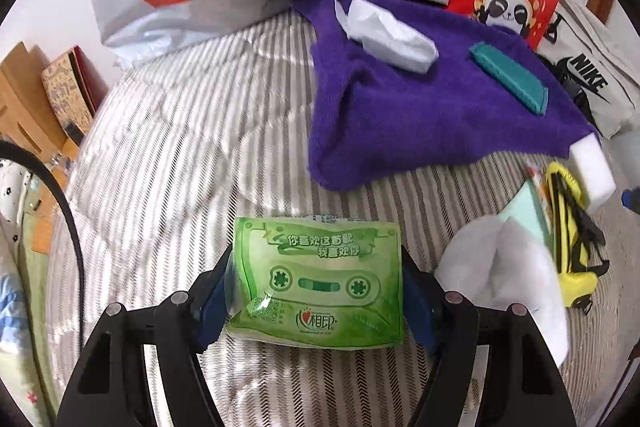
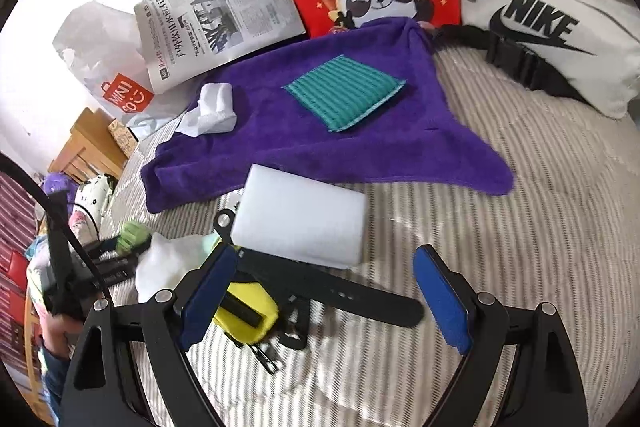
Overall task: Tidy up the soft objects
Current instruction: 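Grasp the green wet-wipe pack with the left tool while the right grasps the white sponge, then carry the green pack over the towel with the left tool while the right carries the sponge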
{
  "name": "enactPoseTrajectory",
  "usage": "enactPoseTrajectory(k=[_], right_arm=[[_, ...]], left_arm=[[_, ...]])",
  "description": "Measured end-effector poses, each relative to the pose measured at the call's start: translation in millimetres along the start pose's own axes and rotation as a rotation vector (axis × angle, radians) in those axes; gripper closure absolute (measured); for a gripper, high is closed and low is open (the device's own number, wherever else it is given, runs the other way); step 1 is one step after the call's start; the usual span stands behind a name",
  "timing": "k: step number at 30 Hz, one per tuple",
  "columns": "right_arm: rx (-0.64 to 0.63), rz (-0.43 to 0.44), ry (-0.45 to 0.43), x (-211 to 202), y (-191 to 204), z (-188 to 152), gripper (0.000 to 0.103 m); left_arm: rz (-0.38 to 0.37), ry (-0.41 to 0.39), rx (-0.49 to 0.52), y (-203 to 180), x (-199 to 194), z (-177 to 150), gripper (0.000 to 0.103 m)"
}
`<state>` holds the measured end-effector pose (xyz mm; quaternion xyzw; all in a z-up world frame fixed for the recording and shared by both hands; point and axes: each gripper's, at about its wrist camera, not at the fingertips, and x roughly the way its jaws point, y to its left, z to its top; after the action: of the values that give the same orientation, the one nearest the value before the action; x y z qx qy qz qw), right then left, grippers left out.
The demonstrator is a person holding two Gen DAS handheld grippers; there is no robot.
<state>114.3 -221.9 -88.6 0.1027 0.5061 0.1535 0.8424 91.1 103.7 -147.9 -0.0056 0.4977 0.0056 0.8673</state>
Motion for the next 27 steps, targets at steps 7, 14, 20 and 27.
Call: enactPoseTrajectory(k=[7,14,20,27], right_arm=[[0.127,0.071,0.037,21.4,-0.8,10.6,0.013],[0.216,0.098,0.117,60.4,-2.8,13.5,0.013],[0.175,0.125,0.037,54.8,6.1,13.6,0.021],[0.117,0.088,-0.012,29.8,8.4,16.0,0.021]], left_arm=[[-0.006,-0.027,0.01,2.4,-3.3,-0.6,0.031],[-0.008,-0.055,0.007,2.9,-5.7,-2.6,0.03],[-0.012,-0.06,0.01,3.1,-5.8,-2.3,0.031],[-0.018,-0.05,0.012,4.1,-7.5,-2.8,0.031]])
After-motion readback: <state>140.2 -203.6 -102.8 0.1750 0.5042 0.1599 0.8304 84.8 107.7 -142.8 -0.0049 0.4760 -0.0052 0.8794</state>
